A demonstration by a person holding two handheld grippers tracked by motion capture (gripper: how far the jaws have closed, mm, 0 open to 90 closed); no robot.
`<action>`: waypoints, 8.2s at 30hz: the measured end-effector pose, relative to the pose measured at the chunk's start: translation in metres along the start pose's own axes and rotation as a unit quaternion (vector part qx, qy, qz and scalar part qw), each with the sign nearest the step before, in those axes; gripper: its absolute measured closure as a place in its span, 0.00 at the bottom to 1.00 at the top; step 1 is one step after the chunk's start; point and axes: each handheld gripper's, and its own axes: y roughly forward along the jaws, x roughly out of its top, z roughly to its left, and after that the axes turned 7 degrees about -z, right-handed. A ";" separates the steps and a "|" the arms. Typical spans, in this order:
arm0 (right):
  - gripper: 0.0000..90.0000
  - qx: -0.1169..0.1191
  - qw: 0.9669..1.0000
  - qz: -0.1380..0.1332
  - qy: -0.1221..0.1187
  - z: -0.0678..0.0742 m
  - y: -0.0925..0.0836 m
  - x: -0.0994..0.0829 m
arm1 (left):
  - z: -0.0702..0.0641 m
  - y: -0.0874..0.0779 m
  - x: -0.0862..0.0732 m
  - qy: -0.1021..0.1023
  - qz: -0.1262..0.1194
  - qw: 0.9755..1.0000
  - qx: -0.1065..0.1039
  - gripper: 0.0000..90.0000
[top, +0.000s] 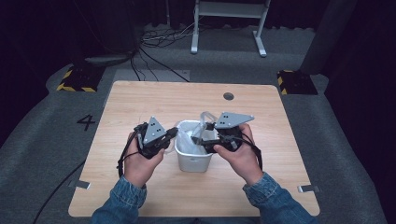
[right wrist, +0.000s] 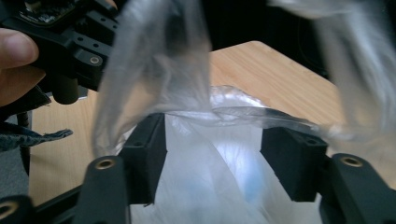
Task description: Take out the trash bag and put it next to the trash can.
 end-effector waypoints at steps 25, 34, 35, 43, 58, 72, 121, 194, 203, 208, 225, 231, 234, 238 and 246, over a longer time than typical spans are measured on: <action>0.99 0.032 0.997 0.067 -0.019 0.002 0.036 0.002 | -0.004 -0.023 -0.008 -0.015 -0.052 0.997 0.047 0.51; 0.99 0.019 0.998 0.054 -0.020 0.000 0.025 0.010 | 0.007 -0.039 -0.024 -0.020 -0.023 0.997 0.072 0.45; 0.99 0.018 0.998 0.053 -0.020 0.001 0.024 0.011 | 0.009 -0.040 -0.026 -0.023 -0.019 0.997 0.071 0.45; 0.99 0.013 0.999 0.038 -0.028 0.001 0.018 0.023 | 0.009 -0.039 -0.033 -0.023 0.001 0.998 0.065 0.43; 0.99 -0.006 0.999 0.007 -0.044 -0.005 -0.005 0.056 | 0.016 -0.032 -0.045 -0.030 0.027 0.997 0.062 0.42; 0.99 -0.027 0.997 -0.018 -0.075 -0.006 -0.028 0.083 | 0.021 -0.039 -0.054 -0.036 0.043 0.996 0.072 0.39; 0.99 -0.157 0.986 0.021 -0.045 -0.079 -0.105 0.037 | 0.045 -0.049 -0.109 -0.060 0.124 0.987 0.087 0.31; 0.34 -0.198 0.973 0.074 0.087 -0.100 -0.164 -0.090 | 0.052 -0.062 -0.126 -0.075 0.133 0.985 0.074 0.29; 0.32 -0.206 0.969 0.095 0.102 -0.099 -0.171 -0.117 | 0.057 -0.063 -0.137 -0.081 0.149 0.982 0.083 0.29; 0.32 -0.210 0.966 0.106 0.108 -0.101 -0.173 -0.132 | 0.060 -0.065 -0.142 -0.087 0.155 0.980 0.087 0.29; 0.28 -0.212 0.962 0.124 0.119 -0.101 -0.166 -0.180 | 0.069 -0.070 -0.159 -0.083 0.198 0.973 0.088 0.31; 0.27 -0.214 0.960 0.134 0.120 -0.099 -0.166 -0.194 | 0.072 -0.076 -0.165 -0.087 0.189 0.975 0.080 0.28; 0.27 -0.213 0.960 0.138 0.122 -0.097 -0.167 -0.200 | 0.074 -0.080 -0.170 -0.081 0.194 0.974 0.079 0.26; 0.26 -0.213 0.959 0.143 0.122 -0.095 -0.166 -0.208 | 0.076 -0.083 -0.175 -0.075 0.192 0.976 0.075 0.23; 0.23 -0.212 0.958 0.150 0.119 -0.093 -0.163 -0.219 | 0.080 -0.087 -0.183 -0.082 0.173 0.979 0.068 0.22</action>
